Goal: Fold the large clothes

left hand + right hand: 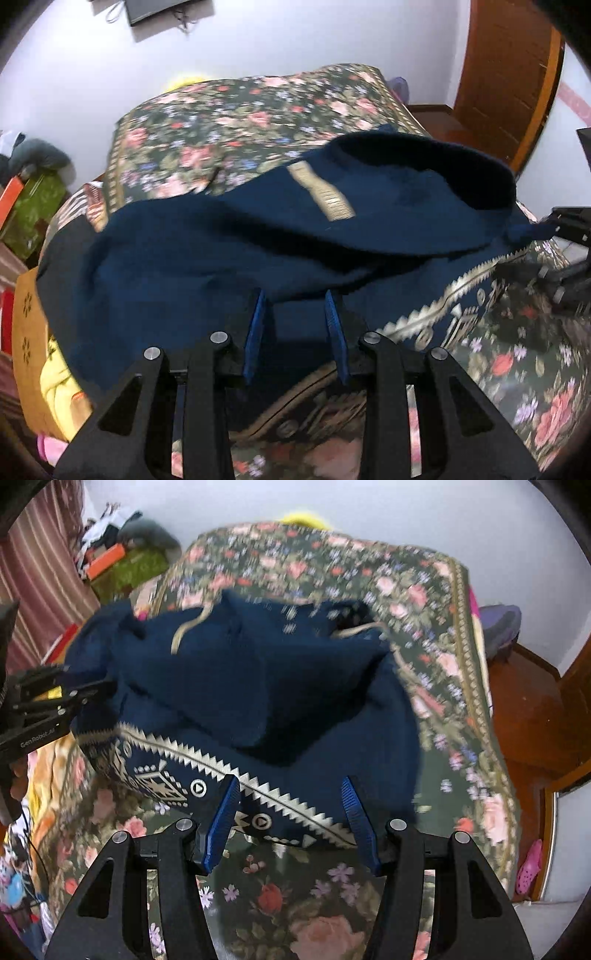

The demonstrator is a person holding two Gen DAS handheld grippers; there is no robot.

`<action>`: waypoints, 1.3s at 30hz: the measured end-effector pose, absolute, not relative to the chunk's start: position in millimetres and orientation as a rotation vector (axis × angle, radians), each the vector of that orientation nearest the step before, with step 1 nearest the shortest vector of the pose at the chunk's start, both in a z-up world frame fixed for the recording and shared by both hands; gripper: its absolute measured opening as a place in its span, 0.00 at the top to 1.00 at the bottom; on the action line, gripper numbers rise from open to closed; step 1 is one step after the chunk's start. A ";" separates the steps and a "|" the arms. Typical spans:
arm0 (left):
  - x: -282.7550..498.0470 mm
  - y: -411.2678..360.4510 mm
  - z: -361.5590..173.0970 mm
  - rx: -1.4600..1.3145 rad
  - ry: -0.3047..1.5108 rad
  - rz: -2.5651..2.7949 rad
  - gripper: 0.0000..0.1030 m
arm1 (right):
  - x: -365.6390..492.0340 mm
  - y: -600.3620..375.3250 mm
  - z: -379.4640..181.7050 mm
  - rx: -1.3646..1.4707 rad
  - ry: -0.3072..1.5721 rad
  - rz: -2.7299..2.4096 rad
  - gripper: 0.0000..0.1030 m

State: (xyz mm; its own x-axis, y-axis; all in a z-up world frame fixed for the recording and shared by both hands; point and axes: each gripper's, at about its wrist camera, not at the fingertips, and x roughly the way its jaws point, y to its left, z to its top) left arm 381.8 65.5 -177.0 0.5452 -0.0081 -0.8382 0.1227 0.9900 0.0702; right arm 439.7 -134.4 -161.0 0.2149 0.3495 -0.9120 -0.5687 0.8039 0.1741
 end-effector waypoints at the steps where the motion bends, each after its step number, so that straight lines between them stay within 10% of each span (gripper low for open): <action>1: 388.7 60.9 -179.2 0.119 0.995 -0.082 0.68 | 441.0 -126.9 -164.6 -0.225 1.195 0.659 0.48; 15: 476.6 103.4 -162.7 -0.061 0.893 0.102 0.68 | 541.5 -104.5 -141.3 -0.032 1.042 0.492 0.48; 39: 298.2 158.5 -175.1 -0.240 0.924 0.228 0.45 | 428.2 -129.6 -156.4 -0.133 1.187 0.569 0.48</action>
State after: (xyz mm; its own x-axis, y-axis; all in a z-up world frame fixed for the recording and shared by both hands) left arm 298.2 158.5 -175.1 0.5821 0.0912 -0.8080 -0.2953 0.9495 -0.1056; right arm 428.2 -129.6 -156.4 0.2526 0.3487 -0.9026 -0.4850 0.8528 0.1937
